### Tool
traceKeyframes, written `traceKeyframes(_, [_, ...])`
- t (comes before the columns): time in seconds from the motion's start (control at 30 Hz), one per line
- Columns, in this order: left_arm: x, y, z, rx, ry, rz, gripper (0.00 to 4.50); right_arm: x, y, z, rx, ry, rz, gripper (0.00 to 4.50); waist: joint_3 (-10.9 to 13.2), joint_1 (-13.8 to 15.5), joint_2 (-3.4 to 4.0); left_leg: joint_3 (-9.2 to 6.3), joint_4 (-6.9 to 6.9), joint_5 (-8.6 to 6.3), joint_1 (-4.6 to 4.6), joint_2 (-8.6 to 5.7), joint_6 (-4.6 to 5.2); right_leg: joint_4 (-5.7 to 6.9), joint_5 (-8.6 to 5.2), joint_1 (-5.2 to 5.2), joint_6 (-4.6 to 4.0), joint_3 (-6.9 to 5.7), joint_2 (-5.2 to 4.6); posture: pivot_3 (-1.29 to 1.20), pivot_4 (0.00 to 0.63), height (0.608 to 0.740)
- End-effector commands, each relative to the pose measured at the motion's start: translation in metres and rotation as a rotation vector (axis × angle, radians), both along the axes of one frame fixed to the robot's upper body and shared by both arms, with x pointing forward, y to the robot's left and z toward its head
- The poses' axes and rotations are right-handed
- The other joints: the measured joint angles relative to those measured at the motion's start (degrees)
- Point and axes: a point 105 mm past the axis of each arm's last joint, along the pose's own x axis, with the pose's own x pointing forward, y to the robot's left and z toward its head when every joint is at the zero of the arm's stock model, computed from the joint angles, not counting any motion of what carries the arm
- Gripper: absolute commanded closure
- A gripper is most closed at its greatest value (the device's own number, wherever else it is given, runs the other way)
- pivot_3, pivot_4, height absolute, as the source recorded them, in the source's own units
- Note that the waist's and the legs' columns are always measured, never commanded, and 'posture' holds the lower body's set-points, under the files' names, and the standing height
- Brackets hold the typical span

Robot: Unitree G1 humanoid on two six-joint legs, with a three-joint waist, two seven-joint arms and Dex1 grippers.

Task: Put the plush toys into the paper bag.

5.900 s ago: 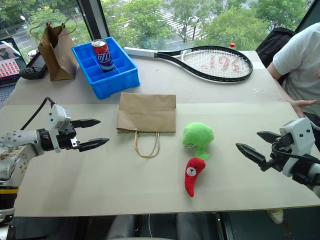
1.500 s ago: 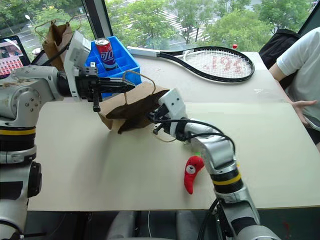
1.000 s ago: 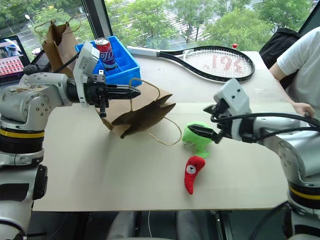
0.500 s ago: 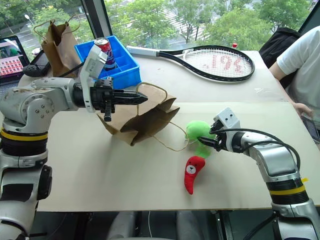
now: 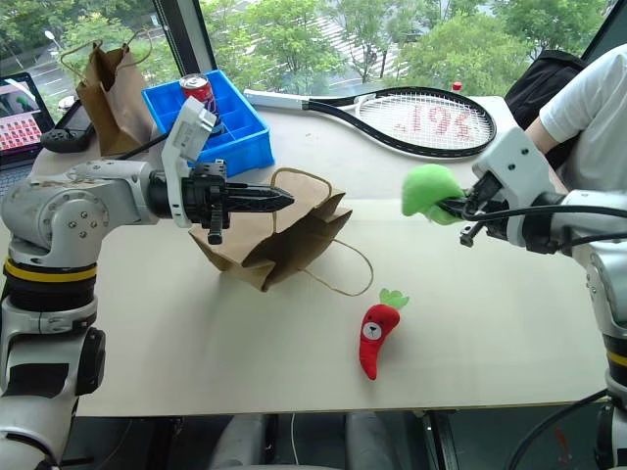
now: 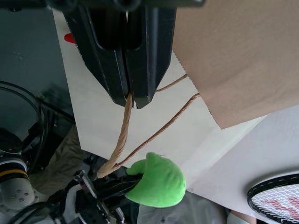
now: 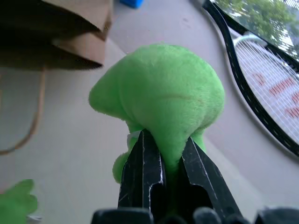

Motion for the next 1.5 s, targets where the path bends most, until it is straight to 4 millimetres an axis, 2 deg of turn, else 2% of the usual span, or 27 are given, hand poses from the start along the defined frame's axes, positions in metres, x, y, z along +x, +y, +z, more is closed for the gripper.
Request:
traceKeyframes(0.03, [-0.001, -0.004, 0.014, -0.017, -0.057, -0.019, 4.50, -0.016, 0.032, -0.005, 0.010, 0.070, 0.111, 4.46, 0.0, 0.2, 0.00, 0.00, 0.01, 0.00, 0.00, -0.01, 0.00, 0.00, 0.00, 0.01, 0.00, 0.00, -0.01, 0.00, 0.150, 0.740])
traceKeyframes(0.17, [-0.002, -0.007, 0.016, -0.024, -0.059, -0.025, 4.50, -0.020, 0.054, -0.022, 0.032, 0.138, 0.154, 4.46, 0.0, 0.5, 0.00, -0.01, 0.02, 0.01, -0.04, -0.07, -0.01, -0.01, 0.00, 0.01, 0.00, 0.00, -0.07, 0.00, 0.150, 0.740])
traceKeyframes(0.4, [-0.005, -0.011, 0.019, -0.042, -0.052, -0.041, 4.50, -0.003, 0.088, -0.037, 0.045, 0.152, 0.175, 4.46, 0.0, 0.2, 0.00, -0.01, 0.02, 0.01, -0.06, -0.08, 0.00, 0.01, 0.00, -0.04, 0.00, 0.00, -0.08, 0.00, 0.150, 0.740])
traceKeyframes(0.67, [-0.011, -0.027, 0.019, -0.077, -0.030, -0.076, 4.50, 0.016, 0.120, -0.057, -0.119, 0.116, 0.195, 4.46, 0.0, 0.2, 0.01, -0.03, 0.02, 0.01, -0.07, -0.08, 0.00, 0.03, 0.00, -0.05, 0.00, -0.02, -0.08, 0.00, 0.150, 0.740])
traceKeyframes(0.87, [-0.010, -0.033, 0.018, -0.095, -0.025, -0.060, 4.50, 0.015, 0.149, -0.062, -0.246, -0.001, 0.293, 4.46, 0.0, 0.2, 0.01, -0.04, 0.02, 0.01, -0.07, -0.08, 0.00, 0.06, 0.00, -0.10, 0.00, -0.03, -0.08, 0.00, 0.150, 0.740])
traceKeyframes(0.97, [-0.011, -0.035, 0.017, -0.104, -0.021, -0.049, 4.50, 0.021, 0.159, -0.062, -0.180, -0.061, 0.283, 4.46, 0.0, 0.1, 0.00, -0.07, 0.02, 0.01, -0.07, -0.07, 0.00, 0.08, 0.00, -0.09, 0.00, -0.05, -0.07, 0.00, 0.150, 0.740])
traceKeyframes(1.0, [-0.011, -0.035, 0.017, -0.107, -0.020, -0.045, 4.50, 0.021, 0.163, -0.060, -0.071, -0.037, 0.272, 4.46, 0.0, 0.2, 0.00, -0.06, 0.02, 0.01, -0.07, -0.08, 0.00, 0.08, 0.00, -0.10, 0.00, -0.05, -0.08, 0.00, 0.150, 0.740])
traceKeyframes(1.07, [-0.011, -0.034, 0.016, -0.110, -0.020, -0.038, 4.50, 0.023, 0.164, -0.063, 0.075, 0.030, 0.230, 4.46, 0.0, 0.2, -0.04, -0.12, 0.02, 0.01, -0.07, -0.07, -0.01, 0.12, 0.00, -0.08, 0.00, -0.10, -0.07, 0.00, 0.150, 0.740])
traceKeyframes(1.1, [-0.011, -0.034, 0.016, -0.109, -0.021, -0.034, 4.50, 0.025, 0.158, -0.071, 0.023, 0.031, 0.214, 4.46, 0.0, 0.2, -0.03, -0.16, 0.02, 0.02, -0.07, -0.06, -0.02, 0.13, 0.01, -0.08, -0.01, -0.16, -0.08, 0.00, 0.150, 0.740])
traceKeyframes(1.13, [-0.010, -0.033, 0.016, -0.107, -0.022, -0.026, 4.50, 0.023, 0.160, -0.070, 0.126, 0.082, 0.203, 4.46, 0.0, 0.3, 0.00, -0.16, 0.02, 0.03, -0.07, -0.08, -0.03, 0.16, 0.01, -0.08, -0.01, -0.16, -0.09, 0.00, 0.150, 0.740])
traceKeyframes(1.23, [-0.010, -0.031, 0.014, -0.102, -0.026, -0.009, 4.50, 0.016, 0.163, -0.066, 0.233, 0.119, 0.220, 4.46, 0.0, 0.5, -0.02, -0.26, 0.02, 0.14, -0.11, -0.11, -0.22, 0.15, 0.01, -0.06, -0.01, -0.30, -0.14, 0.00, 0.150, 0.740])
traceKeyframes(1.37, [-0.008, -0.030, 0.013, -0.095, -0.033, 0.000, 4.50, 0.016, 0.161, -0.059, 0.189, 0.047, 0.217, 4.46, 0.0, 0.3, -0.02, -0.29, 0.02, 0.18, -0.09, -0.10, -0.26, 0.18, 0.02, -0.05, -0.02, -0.34, -0.14, 0.00, 0.150, 0.740])
traceKeyframes(1.43, [-0.008, -0.031, 0.013, -0.094, -0.037, 0.000, 4.50, 0.017, 0.153, -0.056, 0.102, -0.028, 0.209, 4.46, 0.0, 0.2, -0.02, -0.30, 0.02, 0.19, -0.09, -0.10, -0.25, 0.18, 0.01, -0.06, -0.02, -0.35, -0.13, 0.00, 0.150, 0.740])
traceKeyframes(1.5, [-0.008, -0.032, 0.014, -0.096, -0.039, 0.000, 4.50, 0.016, 0.149, -0.055, 0.087, -0.035, 0.199, 4.46, 0.0, 0.2, -0.01, -0.29, 0.02, 0.19, -0.10, -0.11, -0.25, 0.18, 0.01, -0.06, -0.02, -0.35, -0.14, 0.00, 0.150, 0.740])
